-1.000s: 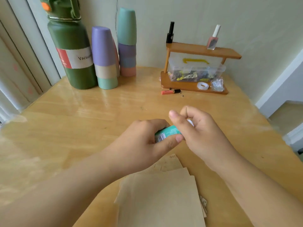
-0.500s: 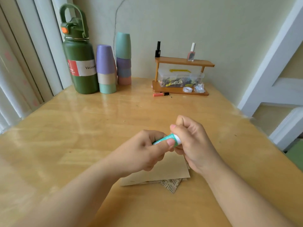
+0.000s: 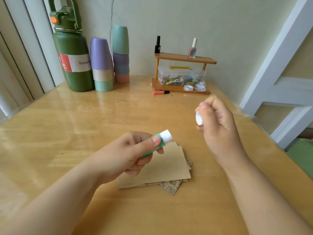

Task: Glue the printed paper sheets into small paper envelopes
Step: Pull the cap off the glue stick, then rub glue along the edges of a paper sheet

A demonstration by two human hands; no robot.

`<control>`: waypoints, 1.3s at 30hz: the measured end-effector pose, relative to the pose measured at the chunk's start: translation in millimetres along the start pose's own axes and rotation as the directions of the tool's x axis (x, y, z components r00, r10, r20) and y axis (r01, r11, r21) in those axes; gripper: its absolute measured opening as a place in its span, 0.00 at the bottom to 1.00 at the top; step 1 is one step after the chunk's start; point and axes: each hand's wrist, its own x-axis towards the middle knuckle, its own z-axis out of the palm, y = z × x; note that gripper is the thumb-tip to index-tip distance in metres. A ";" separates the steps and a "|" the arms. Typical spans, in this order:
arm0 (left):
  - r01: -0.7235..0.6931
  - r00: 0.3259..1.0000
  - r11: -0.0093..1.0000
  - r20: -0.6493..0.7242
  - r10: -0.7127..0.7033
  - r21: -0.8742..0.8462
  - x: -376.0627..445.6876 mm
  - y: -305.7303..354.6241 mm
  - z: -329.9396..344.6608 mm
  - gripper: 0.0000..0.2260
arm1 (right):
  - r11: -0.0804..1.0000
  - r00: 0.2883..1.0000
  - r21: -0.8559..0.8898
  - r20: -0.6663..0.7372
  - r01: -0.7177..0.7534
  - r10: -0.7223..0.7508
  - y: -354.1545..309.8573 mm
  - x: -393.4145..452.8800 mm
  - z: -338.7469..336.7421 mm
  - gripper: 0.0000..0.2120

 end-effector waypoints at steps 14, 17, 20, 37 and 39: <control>-0.128 0.915 0.986 -0.370 0.160 0.112 8.5 -14.4 -9.2 0.17 | 0.829 0.869 -0.315 0.025 -0.463 0.495 75.6 -2.6 -21.5 0.11; -0.152 0.879 0.985 -0.444 0.175 0.086 9.8 -15.1 -12.1 0.14 | 0.821 0.892 -0.401 0.023 -0.406 0.452 75.5 -3.8 -20.4 0.11; -0.158 0.860 0.981 -0.472 0.193 0.113 10.9 -17.0 -14.7 0.11 | 0.803 0.915 -0.500 0.049 -0.324 0.400 77.1 -5.8 -18.3 0.10; -0.314 0.862 0.945 -0.444 0.243 -0.093 2.7 -3.7 -0.9 0.10 | 0.949 0.872 -0.164 0.377 -0.268 0.312 -21.5 -42.1 42.3 0.12; -0.347 0.858 0.924 -0.454 0.243 -0.162 3.5 -4.3 -0.6 0.12 | 0.959 0.919 -0.153 0.284 -0.239 0.275 -20.8 -46.5 49.6 0.11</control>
